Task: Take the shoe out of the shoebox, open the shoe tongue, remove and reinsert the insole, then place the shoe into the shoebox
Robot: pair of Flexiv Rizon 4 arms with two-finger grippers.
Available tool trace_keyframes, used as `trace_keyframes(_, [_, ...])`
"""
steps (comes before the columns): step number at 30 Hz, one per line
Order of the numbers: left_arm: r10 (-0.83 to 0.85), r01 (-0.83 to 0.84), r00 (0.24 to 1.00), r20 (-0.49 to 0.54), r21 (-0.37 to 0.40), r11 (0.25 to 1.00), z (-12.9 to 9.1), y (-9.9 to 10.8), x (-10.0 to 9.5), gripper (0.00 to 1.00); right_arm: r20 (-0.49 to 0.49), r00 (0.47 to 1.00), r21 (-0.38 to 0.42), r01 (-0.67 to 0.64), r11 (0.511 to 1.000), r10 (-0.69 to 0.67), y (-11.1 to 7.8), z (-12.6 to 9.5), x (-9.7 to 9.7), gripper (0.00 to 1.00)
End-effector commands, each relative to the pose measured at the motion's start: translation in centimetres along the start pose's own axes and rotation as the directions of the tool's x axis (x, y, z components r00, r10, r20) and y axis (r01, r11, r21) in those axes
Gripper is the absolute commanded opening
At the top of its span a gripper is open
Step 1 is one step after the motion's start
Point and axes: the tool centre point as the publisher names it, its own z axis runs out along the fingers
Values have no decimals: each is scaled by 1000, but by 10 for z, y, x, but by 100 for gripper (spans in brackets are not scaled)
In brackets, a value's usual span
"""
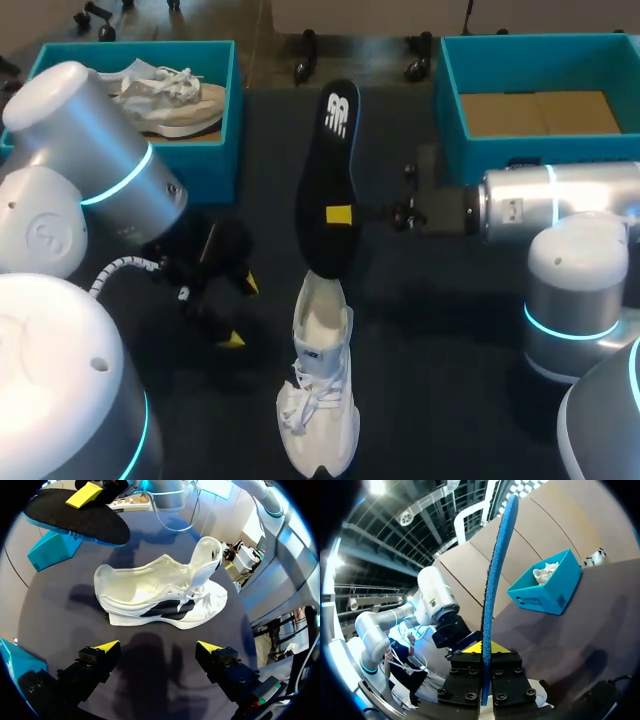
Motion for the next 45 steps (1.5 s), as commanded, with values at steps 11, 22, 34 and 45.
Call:
trace_keyframes(11, [3,-3,1000,11,20,1000,22,2,3,100,-10,999,19,54,998,-54,-20,18,-4,0])
trace_keyframes(22, [5,-4,998,56,-13,1000,26,-12,-14,100,-11,996,1,91,996,-91,-27,19,-10,0])
trace_keyframes(34, [-7,8,998,57,-21,1000,32,-24,-24,100,-8,994,-8,113,994,-113,-32,12,-15,0])
trace_keyframes(45, [-12,14,998,65,-34,999,36,-30,-24,100,-10,993,-20,119,993,-120,-35,11,-17,0])
